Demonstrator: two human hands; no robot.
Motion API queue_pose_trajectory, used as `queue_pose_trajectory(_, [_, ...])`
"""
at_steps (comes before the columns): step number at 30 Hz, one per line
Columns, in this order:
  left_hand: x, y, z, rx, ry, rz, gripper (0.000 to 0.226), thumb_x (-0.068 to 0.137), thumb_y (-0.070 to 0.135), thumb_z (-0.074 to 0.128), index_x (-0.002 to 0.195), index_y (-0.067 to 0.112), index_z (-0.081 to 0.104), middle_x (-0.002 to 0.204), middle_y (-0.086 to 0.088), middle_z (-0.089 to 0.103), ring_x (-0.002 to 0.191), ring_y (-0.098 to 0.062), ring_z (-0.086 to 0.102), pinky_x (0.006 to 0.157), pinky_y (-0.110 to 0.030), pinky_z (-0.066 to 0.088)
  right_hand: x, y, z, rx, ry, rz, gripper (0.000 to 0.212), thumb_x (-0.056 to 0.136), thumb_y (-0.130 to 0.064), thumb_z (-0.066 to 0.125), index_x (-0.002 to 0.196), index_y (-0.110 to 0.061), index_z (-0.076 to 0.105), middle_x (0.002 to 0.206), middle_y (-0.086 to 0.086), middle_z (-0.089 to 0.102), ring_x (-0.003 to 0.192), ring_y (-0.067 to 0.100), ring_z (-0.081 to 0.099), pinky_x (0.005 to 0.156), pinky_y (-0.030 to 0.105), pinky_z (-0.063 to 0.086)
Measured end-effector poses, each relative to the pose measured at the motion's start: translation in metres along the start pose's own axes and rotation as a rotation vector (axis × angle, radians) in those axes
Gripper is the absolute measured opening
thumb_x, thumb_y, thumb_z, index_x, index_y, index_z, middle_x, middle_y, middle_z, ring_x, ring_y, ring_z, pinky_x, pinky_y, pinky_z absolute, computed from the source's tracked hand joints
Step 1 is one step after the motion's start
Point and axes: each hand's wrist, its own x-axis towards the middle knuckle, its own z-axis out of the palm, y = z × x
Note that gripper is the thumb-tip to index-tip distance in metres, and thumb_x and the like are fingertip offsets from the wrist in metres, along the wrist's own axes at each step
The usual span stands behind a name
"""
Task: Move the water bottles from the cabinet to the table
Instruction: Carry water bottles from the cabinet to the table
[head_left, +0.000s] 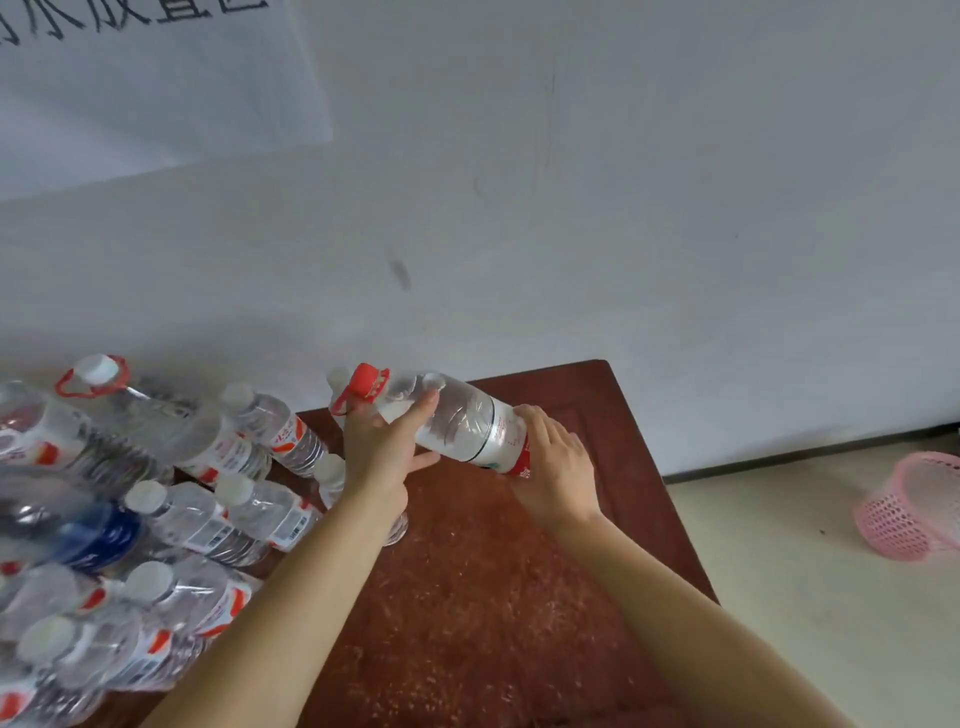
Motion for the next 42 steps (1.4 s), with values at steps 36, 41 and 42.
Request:
queue_pose_trajectory(36, [-0.029,0.020,-0.066,1.007,-0.237,0.753,0.054,0.098,0.040,0.057,0.148,0.023,0.047,0.135,0.000,0.058,0.125,-0.015,0.052,0.102,-0.042,0.048,0.007,-0.022,-0.013,0.147,-0.155,0.223,0.040,0.103,-0.025,0.048,0.142,-0.026,0.050,0.150,-0.002,0.047,0.119,0.024,0.061,0.093,0.039,0.048])
queue_pose_trajectory(41, [-0.051,0.055,-0.078,1.202,0.040,0.977,0.061,0.105,0.048,0.023,0.151,0.013,0.044,0.148,-0.016,0.050,0.135,-0.038,0.047,0.108,-0.054,0.042,0.001,-0.064,-0.058,0.035,0.107,0.138,0.037,0.106,-0.035,0.045,0.139,-0.023,0.056,0.151,0.001,0.049,0.131,0.027,0.052,0.107,0.045,0.042])
queue_pose_trajectory(42, [-0.055,0.064,-0.079,1.204,0.068,1.035,0.066,0.103,0.052,0.018,0.152,0.015,0.043,0.151,-0.018,0.047,0.138,-0.040,0.044,0.110,-0.058,0.038,-0.005,-0.072,-0.070,-0.036,0.181,0.095,0.037,0.106,-0.035,0.046,0.139,-0.024,0.057,0.152,0.003,0.049,0.134,0.027,0.051,0.112,0.046,0.038])
